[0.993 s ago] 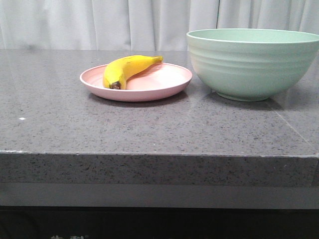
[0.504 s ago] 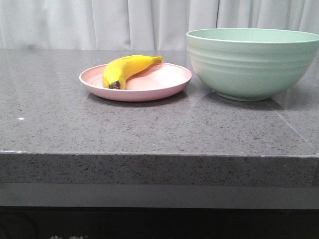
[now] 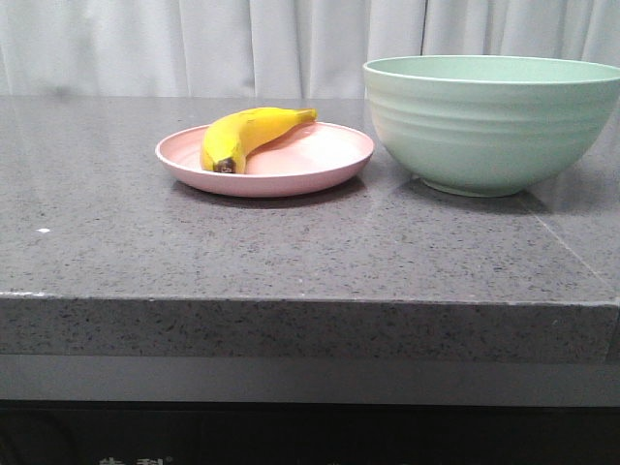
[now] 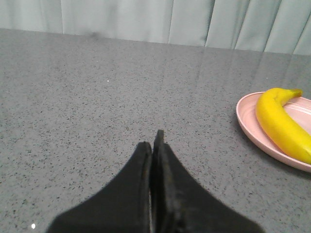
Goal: Transfer banana from pink plate to green bowl
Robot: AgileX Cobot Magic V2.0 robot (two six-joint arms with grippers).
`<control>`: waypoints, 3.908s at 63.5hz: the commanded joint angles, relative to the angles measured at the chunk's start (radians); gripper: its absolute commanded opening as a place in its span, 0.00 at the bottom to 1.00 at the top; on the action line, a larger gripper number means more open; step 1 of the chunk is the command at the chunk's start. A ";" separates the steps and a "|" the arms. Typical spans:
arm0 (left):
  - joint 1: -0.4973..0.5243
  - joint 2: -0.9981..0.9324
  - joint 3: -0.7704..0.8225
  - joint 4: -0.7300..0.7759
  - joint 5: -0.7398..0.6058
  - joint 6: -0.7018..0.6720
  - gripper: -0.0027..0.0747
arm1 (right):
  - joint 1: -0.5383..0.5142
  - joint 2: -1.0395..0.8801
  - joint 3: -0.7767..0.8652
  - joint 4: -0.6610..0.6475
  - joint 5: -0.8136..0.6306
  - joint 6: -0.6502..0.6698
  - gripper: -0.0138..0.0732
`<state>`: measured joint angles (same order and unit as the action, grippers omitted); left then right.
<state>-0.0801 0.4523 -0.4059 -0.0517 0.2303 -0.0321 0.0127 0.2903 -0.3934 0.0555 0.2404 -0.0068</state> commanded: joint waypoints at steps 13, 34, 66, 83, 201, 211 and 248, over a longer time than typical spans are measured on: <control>-0.006 0.092 -0.056 -0.001 -0.127 -0.005 0.23 | -0.006 0.153 -0.113 0.050 -0.046 -0.012 0.16; -0.006 0.116 -0.114 -0.038 -0.055 -0.005 0.90 | -0.006 0.155 -0.112 0.044 -0.019 -0.012 0.90; -0.345 0.829 -0.852 0.012 0.520 -0.155 0.90 | -0.006 0.155 -0.112 0.046 -0.019 -0.012 0.89; -0.458 1.139 -1.108 0.023 0.592 -0.226 0.90 | -0.006 0.155 -0.112 0.046 -0.019 -0.012 0.89; -0.537 1.119 -1.233 0.153 0.724 0.010 0.02 | 0.100 0.317 -0.252 0.046 0.154 -0.125 0.89; -0.560 1.012 -1.131 0.087 0.730 0.060 0.02 | 0.210 0.459 -0.357 0.049 0.197 -0.150 0.89; -0.563 0.906 -1.015 -0.028 0.749 0.103 0.02 | 0.576 0.949 -0.762 0.046 0.224 -0.270 0.89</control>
<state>-0.6357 1.3971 -1.3914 -0.0646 1.0292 0.0704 0.5700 1.1910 -1.0646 0.0975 0.5050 -0.2415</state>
